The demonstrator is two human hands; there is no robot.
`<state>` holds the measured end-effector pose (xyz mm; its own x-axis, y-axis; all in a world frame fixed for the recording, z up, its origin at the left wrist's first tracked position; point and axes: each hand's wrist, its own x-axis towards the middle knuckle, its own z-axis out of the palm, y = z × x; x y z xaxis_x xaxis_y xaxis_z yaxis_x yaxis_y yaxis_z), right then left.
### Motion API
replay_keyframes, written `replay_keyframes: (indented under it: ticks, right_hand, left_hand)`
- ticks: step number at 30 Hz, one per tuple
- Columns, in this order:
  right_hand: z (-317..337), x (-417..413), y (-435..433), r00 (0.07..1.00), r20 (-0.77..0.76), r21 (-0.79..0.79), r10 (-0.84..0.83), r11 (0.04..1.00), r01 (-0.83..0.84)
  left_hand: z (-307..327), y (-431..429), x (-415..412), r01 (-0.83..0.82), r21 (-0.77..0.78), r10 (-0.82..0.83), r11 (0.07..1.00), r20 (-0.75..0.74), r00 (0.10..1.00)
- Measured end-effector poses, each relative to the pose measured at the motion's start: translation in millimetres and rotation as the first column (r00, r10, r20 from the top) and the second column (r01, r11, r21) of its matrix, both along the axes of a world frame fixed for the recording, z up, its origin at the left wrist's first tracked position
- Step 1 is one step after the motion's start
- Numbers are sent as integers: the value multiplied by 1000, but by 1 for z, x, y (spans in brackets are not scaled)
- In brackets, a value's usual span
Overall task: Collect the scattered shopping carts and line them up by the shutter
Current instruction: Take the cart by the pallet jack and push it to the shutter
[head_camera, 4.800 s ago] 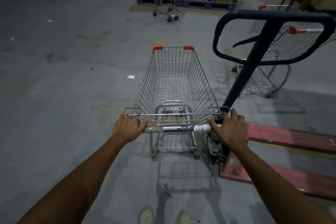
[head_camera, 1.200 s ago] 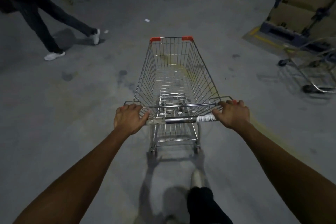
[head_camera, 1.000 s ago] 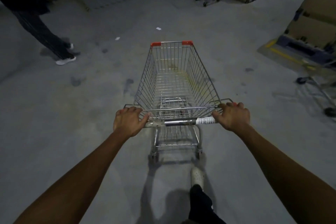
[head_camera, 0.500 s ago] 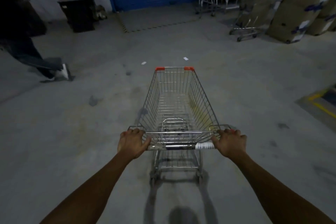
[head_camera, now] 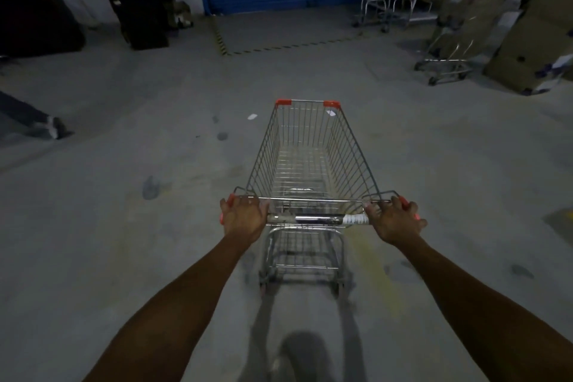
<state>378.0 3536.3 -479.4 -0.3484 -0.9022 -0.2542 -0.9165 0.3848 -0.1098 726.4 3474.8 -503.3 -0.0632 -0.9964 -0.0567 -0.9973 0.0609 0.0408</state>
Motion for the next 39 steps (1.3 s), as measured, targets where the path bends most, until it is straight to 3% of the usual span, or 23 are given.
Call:
replay_keyframes:
  ticks: [10, 18, 34, 39]
  right_hand:
    - [12, -47, -219, 999, 31, 120, 32, 992, -35]
    - [0, -103, -436, 964, -95, 179, 248, 957, -229]
    - [1, -168, -776, 984, -98, 120, 148, 983, -136]
    - [-12, -201, -892, 983, -135, 76, 127, 990, -118]
  left_hand:
    - [13, -223, -30, 207, 141, -211, 968, 15, 977]
    - [8, -423, -73, 295, 195, -308, 935, 39, 951]
    - [10, -786, -150, 295, 247, -304, 923, -2, 953]
    - [1, -917, -179, 338, 189, -348, 922, 24, 937]
